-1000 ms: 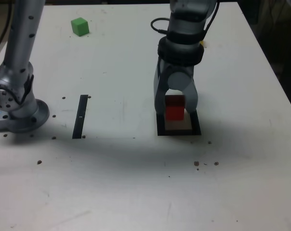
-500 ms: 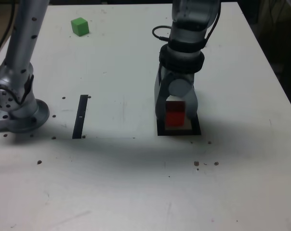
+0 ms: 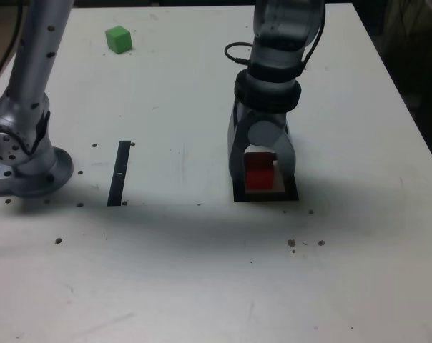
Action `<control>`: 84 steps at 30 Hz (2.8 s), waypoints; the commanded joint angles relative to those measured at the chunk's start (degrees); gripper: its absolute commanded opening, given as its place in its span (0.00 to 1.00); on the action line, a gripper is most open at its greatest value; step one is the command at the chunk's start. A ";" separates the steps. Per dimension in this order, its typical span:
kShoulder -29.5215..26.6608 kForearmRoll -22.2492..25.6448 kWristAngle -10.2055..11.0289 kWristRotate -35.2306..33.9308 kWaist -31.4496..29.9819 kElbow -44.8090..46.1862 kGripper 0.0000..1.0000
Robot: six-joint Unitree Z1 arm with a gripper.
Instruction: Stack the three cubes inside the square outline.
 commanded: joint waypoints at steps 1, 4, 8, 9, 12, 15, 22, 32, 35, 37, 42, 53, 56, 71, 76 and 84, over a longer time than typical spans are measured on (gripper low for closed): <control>-0.39 -0.08 -0.05 -0.04 0.05 0.15 0.99; -1.02 -0.06 0.32 -0.18 0.07 0.38 1.00; -2.60 0.34 1.78 -0.39 0.42 0.44 1.00; -2.98 0.58 2.21 -0.41 0.67 0.32 1.00; -3.80 1.78 3.36 -0.18 2.05 -0.52 0.99; -4.03 3.82 4.27 0.38 4.04 -2.33 0.99; -2.38 7.97 4.78 2.64 9.84 -8.17 1.00; 2.49 10.19 6.77 8.51 17.31 -16.59 1.00; 3.45 10.97 7.15 10.06 19.02 -18.62 1.00; 4.02 11.43 7.35 10.94 20.12 -19.76 1.00; 5.62 12.58 7.64 12.96 22.54 -22.64 1.00; 11.61 16.80 7.95 18.50 27.83 -33.68 1.00; 13.42 18.30 7.93 20.11 29.16 -37.09 1.00; 20.52 21.85 7.98 26.49 33.26 -48.75 1.00; 22.47 21.86 8.19 28.80 33.82 -52.86 1.00; 25.13 22.98 8.56 30.78 34.14 -58.28 1.00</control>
